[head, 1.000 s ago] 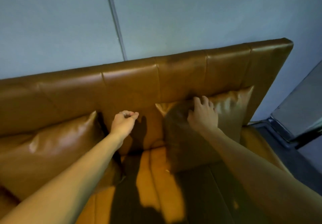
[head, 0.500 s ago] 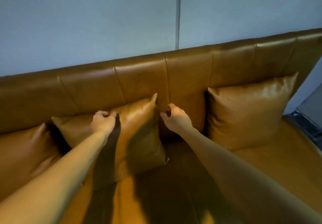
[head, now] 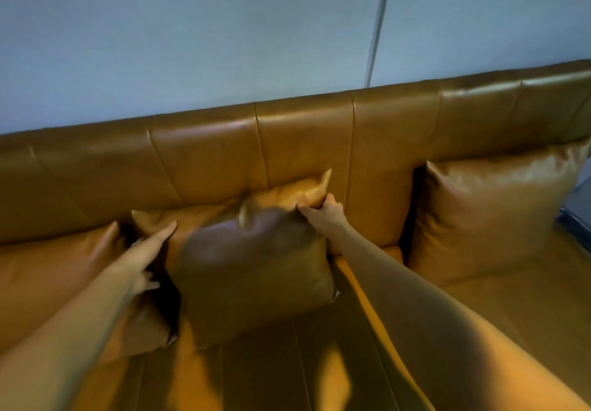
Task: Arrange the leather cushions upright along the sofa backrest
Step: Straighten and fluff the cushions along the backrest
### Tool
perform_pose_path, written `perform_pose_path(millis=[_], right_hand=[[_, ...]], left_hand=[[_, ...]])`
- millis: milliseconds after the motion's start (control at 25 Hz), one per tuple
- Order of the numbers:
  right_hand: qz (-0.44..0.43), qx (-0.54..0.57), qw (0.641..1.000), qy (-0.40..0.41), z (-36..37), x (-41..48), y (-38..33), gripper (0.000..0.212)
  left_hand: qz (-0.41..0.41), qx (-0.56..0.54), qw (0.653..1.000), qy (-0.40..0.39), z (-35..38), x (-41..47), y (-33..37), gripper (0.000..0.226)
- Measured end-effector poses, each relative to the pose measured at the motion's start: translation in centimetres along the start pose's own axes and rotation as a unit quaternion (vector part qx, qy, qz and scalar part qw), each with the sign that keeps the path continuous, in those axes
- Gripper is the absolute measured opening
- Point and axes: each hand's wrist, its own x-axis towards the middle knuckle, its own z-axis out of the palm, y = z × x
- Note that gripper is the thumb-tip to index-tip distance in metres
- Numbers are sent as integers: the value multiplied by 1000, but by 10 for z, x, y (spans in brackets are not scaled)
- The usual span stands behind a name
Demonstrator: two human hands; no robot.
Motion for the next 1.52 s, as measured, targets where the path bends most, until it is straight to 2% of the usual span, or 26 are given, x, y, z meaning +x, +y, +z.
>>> perform_pose_path(millis=[80, 200, 480, 560, 720, 880, 1120, 1360, 1440, 1520], right_hand=[[-23, 19, 999, 21, 3, 0, 0, 67], [-39, 35, 998, 40, -1, -2, 1, 48], [-40, 6, 983, 182, -43, -12, 0, 60], [-38, -4, 984, 176, -54, -8, 8, 53], [-34, -29, 995, 89, -56, 5, 26, 48], [-60, -10, 991, 122, -62, 6, 24, 40], [-59, -35, 994, 88, -59, 8, 23, 44], [3, -83, 993, 83, -57, 5, 12, 53], [8, -81, 991, 110, -52, -2, 10, 60], [-37, -113, 978, 172, -40, -17, 9, 70]], left_hand=[[18, -26, 999, -20, 8, 4, -3, 73], [49, -47, 998, 4, 14, 2, -6, 78], [74, -20, 996, -41, 39, 1, 3, 68], [61, -21, 996, -67, 53, -3, 1, 71], [46, -30, 994, -94, 72, -2, 0, 76], [60, -19, 994, -92, 66, 1, -3, 61], [64, -27, 993, -95, 64, 5, -8, 64], [55, 22, 995, -77, 67, -6, -2, 65], [63, 33, 995, -75, 65, -10, -2, 65], [86, 40, 993, -67, 60, -16, -4, 65]])
